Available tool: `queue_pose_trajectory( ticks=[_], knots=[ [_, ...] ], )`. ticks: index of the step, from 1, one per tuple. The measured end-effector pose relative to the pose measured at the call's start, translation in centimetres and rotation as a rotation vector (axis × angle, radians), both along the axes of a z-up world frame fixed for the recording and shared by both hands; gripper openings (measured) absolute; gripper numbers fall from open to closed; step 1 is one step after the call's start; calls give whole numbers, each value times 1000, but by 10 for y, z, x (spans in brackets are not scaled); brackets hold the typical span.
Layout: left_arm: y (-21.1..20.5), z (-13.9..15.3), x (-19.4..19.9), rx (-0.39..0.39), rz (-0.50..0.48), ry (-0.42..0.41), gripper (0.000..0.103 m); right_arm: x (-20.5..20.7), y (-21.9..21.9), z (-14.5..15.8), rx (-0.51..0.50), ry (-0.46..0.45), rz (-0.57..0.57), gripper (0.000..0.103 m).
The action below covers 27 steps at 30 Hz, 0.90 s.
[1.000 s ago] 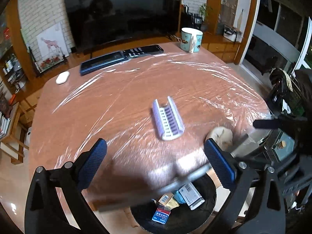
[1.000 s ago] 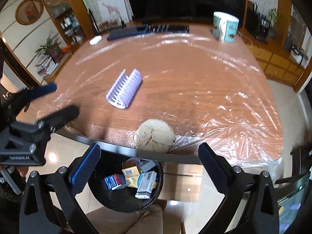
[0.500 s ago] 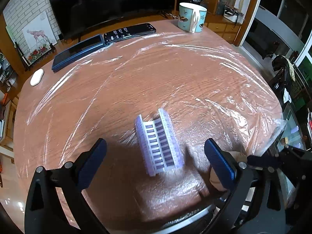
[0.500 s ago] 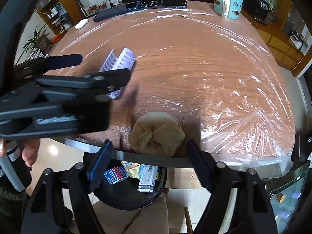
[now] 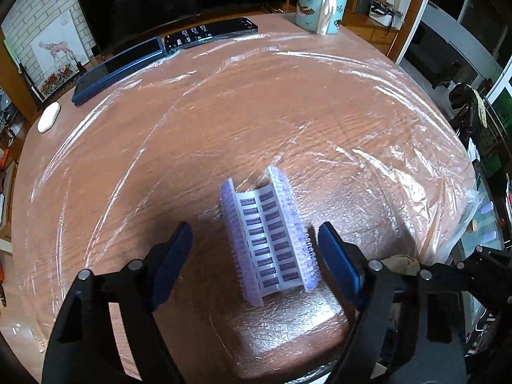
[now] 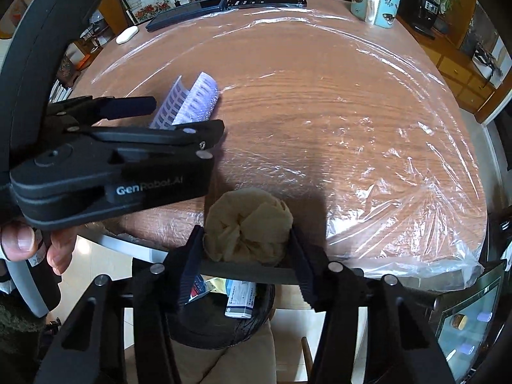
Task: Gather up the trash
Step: 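Grasp the purple hair roller with the left tool while the right tool grasps the beige cloth, then carry the hair roller and cloth in both tools over the trash bin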
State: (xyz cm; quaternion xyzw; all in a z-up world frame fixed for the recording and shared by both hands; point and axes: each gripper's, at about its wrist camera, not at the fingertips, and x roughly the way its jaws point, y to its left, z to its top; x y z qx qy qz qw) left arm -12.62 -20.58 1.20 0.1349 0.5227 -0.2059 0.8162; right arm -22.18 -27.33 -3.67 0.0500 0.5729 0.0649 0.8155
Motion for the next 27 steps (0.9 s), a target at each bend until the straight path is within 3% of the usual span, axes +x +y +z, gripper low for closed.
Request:
queue_pose_trajectory(
  ticks=[8, 27],
  knots=[
    [5, -2, 6, -8, 14, 3, 45, 9, 1, 3, 21, -18, 0, 51],
    [34, 17, -8, -50, 82, -56, 44, 13, -12, 21, 44, -91, -4, 51]
  ],
)
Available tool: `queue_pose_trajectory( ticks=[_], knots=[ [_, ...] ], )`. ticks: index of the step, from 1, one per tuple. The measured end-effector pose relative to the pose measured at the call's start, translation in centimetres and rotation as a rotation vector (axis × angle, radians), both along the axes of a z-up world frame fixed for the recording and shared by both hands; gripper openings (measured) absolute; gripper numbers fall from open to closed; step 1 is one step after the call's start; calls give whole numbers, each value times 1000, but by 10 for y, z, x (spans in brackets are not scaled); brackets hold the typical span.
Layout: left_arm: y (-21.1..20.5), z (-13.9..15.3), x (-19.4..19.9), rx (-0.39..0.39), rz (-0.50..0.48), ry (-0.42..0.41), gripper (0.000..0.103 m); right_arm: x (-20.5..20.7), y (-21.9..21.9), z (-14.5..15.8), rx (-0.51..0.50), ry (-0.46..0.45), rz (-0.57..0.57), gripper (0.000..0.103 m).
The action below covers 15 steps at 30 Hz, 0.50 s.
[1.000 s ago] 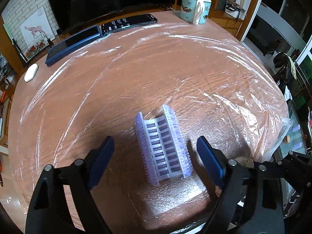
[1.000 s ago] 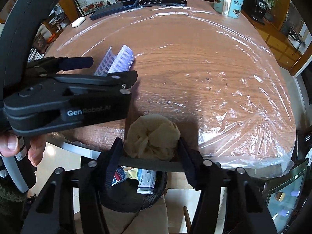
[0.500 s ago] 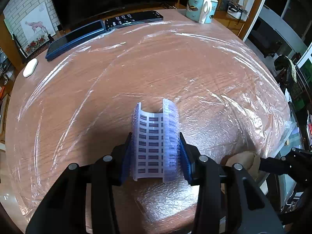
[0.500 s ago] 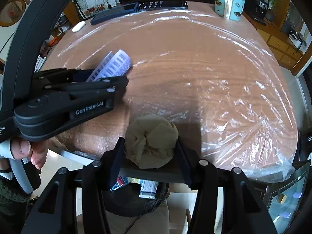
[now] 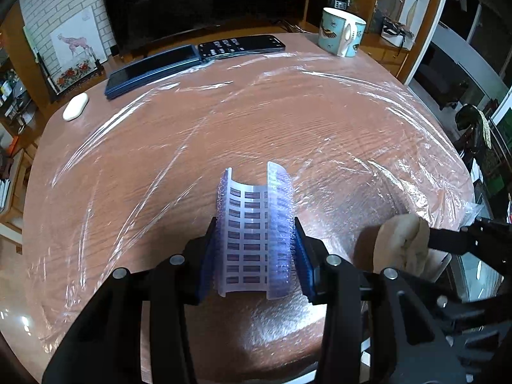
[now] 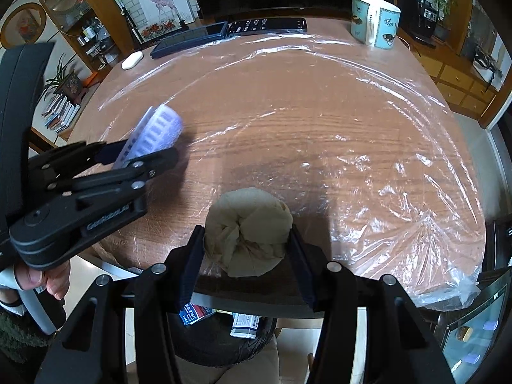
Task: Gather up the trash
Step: 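Carry the hair roller and cloth in both tools over the trash bin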
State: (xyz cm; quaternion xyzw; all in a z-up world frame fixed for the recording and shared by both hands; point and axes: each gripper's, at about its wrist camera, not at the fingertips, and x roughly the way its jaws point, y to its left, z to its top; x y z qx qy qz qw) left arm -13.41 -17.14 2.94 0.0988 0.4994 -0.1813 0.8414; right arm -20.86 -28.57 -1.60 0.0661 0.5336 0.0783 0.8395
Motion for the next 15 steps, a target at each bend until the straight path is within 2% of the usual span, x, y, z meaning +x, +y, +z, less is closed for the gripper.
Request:
queue_pose_trajectory(
  ticks=[15],
  knots=[
    [32, 9, -30, -17, 67, -30, 44, -9, 2, 17, 24, -78, 45, 51]
  ],
)
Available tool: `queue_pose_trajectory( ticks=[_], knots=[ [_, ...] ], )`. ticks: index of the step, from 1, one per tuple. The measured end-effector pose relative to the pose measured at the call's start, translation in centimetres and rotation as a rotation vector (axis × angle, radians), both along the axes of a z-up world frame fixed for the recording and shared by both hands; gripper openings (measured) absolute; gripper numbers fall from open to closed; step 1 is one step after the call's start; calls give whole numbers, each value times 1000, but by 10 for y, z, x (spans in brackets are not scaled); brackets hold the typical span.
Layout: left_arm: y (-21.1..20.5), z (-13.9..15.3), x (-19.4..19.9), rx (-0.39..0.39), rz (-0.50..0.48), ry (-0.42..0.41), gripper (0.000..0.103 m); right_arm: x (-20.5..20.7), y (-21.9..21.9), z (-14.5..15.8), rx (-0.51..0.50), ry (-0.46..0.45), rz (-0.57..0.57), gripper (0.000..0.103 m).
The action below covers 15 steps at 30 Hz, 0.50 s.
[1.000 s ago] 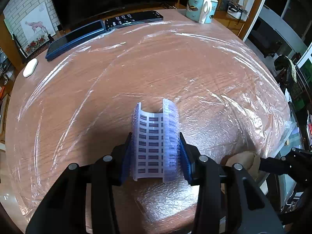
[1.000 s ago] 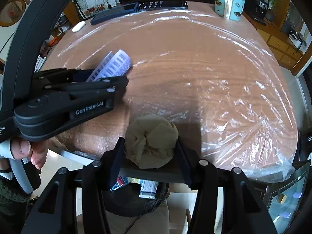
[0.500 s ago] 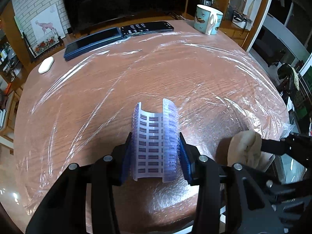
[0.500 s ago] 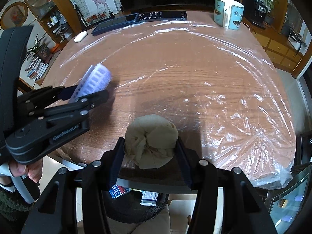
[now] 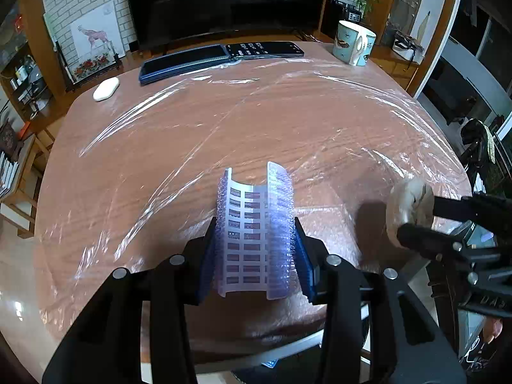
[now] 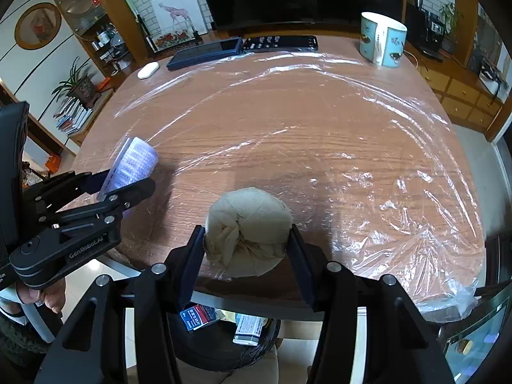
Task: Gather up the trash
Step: 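Carry the hair roller and cloth in both tools over the trash bin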
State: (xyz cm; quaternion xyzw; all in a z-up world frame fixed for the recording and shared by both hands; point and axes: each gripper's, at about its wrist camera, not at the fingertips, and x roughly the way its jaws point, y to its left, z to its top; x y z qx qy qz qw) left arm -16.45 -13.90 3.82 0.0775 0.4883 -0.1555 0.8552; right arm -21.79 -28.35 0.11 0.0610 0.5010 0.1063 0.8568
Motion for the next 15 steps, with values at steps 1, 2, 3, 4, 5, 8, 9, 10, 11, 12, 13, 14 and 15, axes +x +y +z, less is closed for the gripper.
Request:
queue_pose_trajectory(
  ticks=[1, 2, 3, 4, 5, 8, 9, 10, 11, 12, 13, 14, 15],
  knots=[
    [1, 1, -2, -2, 3, -1, 44, -1, 1, 1, 2, -5, 3, 51],
    [3, 1, -5, -5, 7, -2, 44, -3, 2, 3, 4, -13, 9, 51],
    [4, 1, -7, -7, 9, -2, 44, -4, 2, 4, 6, -18, 13, 51],
    [6, 1, -10, -9, 13, -3, 44, -5, 2, 5, 7, -20, 15, 51],
    [7, 1, -13, -10, 16, -5, 44, -6, 2, 6, 9, -23, 19, 51],
    [11, 2, -20, -9, 23, -8, 44, -11, 2, 7, 14, -32, 26, 51],
    [11, 2, -22, -9, 24, -9, 44, -13, 2, 8, 16, -33, 27, 51],
    [13, 3, -26, -9, 27, -10, 44, -14, 2, 8, 18, -34, 29, 51],
    [14, 3, -28, -9, 28, -11, 44, -16, 2, 8, 19, -35, 30, 51],
    [15, 3, -30, -8, 28, -11, 44, -18, 1, 8, 21, -35, 31, 51],
    [16, 4, -33, -7, 29, -12, 44, -21, 0, 8, 23, -35, 33, 51],
    [17, 4, -36, -5, 29, -13, 44, -25, 0, 8, 25, -36, 36, 51],
    [18, 4, -39, -2, 29, -14, 44, -27, 0, 9, 27, -37, 38, 51]
  ],
)
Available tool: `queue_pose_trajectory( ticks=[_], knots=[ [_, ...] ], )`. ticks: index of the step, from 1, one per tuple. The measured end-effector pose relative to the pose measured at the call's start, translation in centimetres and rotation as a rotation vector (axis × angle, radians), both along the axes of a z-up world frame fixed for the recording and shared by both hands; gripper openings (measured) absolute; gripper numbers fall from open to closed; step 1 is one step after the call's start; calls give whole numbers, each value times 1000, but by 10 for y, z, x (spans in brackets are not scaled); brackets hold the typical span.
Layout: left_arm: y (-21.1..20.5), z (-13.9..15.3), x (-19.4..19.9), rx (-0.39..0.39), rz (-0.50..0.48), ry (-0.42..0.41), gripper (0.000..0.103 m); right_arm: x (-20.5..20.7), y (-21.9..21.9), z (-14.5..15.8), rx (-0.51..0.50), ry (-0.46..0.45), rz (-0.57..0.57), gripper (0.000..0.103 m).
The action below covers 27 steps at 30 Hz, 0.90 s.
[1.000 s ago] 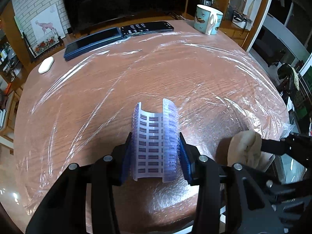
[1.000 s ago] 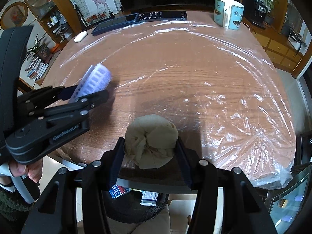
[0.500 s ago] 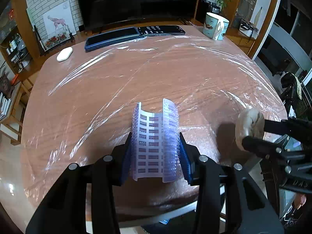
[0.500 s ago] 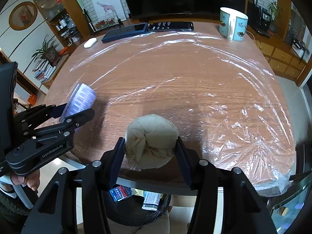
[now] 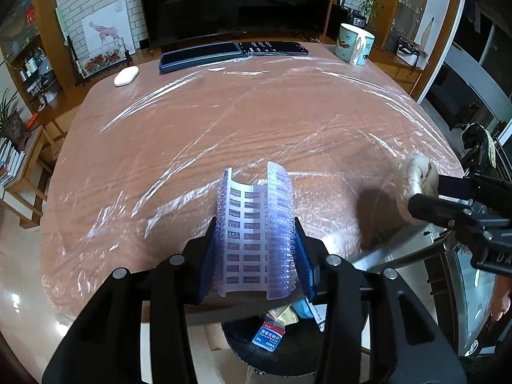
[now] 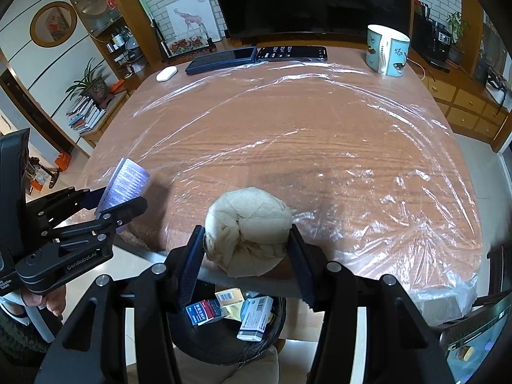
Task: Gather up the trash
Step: 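Carry the hair roller and cloth in both tools over the trash bin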
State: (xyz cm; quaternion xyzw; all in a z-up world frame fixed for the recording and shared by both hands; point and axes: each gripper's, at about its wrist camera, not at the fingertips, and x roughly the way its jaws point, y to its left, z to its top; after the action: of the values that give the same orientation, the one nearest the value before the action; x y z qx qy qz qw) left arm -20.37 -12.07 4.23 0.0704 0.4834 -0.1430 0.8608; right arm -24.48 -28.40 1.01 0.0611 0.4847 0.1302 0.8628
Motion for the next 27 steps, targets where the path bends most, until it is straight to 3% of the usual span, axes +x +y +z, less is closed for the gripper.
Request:
queue_pose_trajectory(
  ticks=[15, 27],
  knots=[
    [9, 6, -46, -10, -37, -11, 44, -40, 5, 2, 39, -11, 75, 51],
    [9, -5, -85, 9, -104, 10, 44, -70, 19, -15, 42, 42, 149, 51]
  ],
)
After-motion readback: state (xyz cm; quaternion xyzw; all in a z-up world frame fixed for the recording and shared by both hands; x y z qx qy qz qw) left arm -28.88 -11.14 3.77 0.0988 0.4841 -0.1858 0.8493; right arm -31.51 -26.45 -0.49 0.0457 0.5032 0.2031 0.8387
